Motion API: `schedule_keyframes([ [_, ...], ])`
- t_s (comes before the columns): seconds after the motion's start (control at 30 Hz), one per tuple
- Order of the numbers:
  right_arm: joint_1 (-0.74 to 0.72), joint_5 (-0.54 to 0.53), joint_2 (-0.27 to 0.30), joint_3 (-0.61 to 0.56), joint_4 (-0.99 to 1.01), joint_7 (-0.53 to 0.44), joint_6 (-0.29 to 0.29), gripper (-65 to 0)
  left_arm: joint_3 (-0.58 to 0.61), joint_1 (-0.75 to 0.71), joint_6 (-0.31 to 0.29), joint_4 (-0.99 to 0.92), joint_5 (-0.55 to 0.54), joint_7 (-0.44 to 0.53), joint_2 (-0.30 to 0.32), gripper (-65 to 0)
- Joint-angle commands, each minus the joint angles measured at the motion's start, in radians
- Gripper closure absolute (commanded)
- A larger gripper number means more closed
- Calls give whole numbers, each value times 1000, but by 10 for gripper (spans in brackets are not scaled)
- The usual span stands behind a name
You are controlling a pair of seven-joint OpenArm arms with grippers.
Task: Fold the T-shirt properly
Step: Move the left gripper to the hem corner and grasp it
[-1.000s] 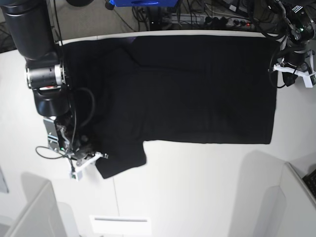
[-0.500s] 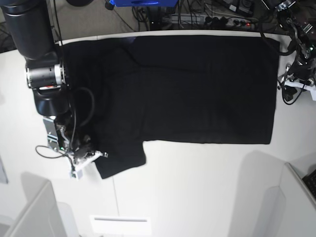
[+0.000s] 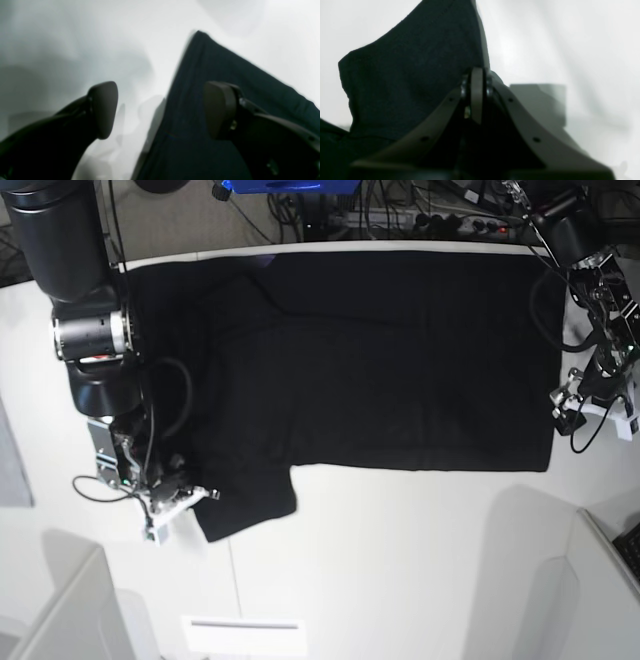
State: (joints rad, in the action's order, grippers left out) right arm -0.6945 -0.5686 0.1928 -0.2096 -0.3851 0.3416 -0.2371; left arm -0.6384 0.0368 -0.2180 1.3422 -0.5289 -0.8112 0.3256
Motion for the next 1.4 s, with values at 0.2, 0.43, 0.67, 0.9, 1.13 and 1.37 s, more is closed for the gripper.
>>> schedule_keyframes([
  [0.2, -24, 15, 3, -4, -1, 34, 3, 0, 2, 197, -10, -197, 120, 17, 36, -510],
  [0.43, -32, 15, 3, -4, -2, 34, 3, 0, 65, 403, -70, -398, 318, 23, 36, -510],
  [0.67, -37, 15, 3, -4, -2, 34, 3, 0, 246, 507, -76, -605, 347, 174, 36, -510],
  [0.9, -37, 15, 12, -4, -2, 34, 3, 0, 288, 555, -76, -699, 347, 203, 34, -510],
  [1.13, -37, 15, 18, -3, -2, 32, 3, 0, 288, 536, -76, -699, 347, 203, 33, -397],
  [1.37, -34, 14, 18, 3, -2, 29, 3, 0, 288, 510, -76, -695, 344, 203, 33, -51],
])
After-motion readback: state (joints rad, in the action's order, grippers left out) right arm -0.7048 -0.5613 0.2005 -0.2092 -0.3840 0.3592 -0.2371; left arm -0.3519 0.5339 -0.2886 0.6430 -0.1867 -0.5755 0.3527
